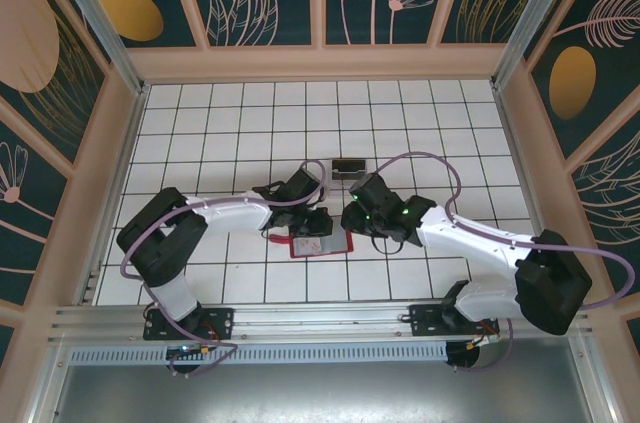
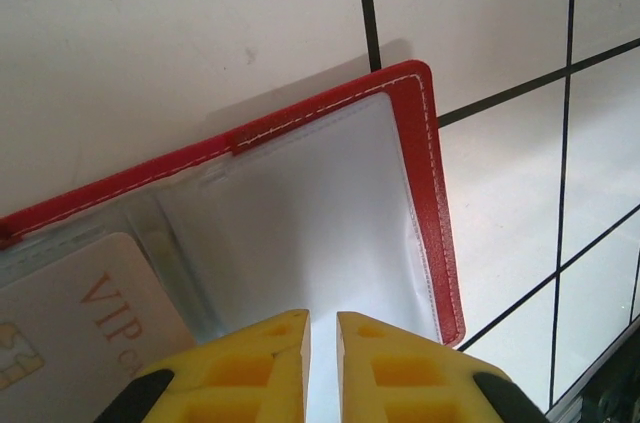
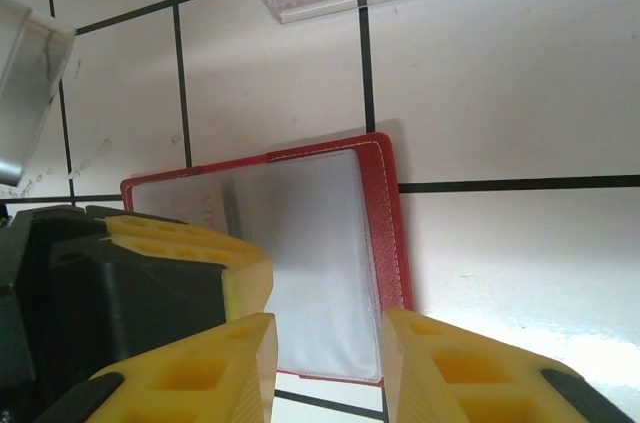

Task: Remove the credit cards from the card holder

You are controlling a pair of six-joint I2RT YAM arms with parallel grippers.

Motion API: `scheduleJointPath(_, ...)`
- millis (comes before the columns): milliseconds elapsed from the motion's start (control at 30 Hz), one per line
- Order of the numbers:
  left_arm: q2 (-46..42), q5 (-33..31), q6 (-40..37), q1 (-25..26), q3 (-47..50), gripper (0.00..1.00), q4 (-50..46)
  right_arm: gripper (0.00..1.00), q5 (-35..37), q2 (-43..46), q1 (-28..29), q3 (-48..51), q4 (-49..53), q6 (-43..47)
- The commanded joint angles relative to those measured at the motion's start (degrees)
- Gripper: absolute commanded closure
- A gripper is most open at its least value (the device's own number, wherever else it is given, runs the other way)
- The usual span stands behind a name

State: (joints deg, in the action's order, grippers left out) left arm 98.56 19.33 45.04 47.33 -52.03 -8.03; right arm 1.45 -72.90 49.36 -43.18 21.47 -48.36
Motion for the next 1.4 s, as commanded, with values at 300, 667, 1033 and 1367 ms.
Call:
scheduleJointPath(300, -13.98, -6.42, 0.06, -5.48, 9.89, 0.84, -4.44, 0.76, -18.10, -10.51, -0.64, -1.64, -14.89, 3.17)
scheduleJointPath(667, -12.94, -5.05, -0.25, -6.08, 13.45, 0.83, -3.45, 0.86, -25.13, -18.92, -2.55, -2.18, -21.44, 5.54)
scheduleJointPath(1033, -9.16, -6.05, -1.86, -6.06, 12.13, 0.81, -6.44, 0.87, -29.44, -22.15, -4.10, 0.38, -25.93, 5.55)
scheduleJointPath(1367, -7.47, -7.99, -2.91, -6.04, 11.60, 0.81, -9.27, 0.86, -27.01, -21.61, -4.82, 2.71, -25.69, 5.34)
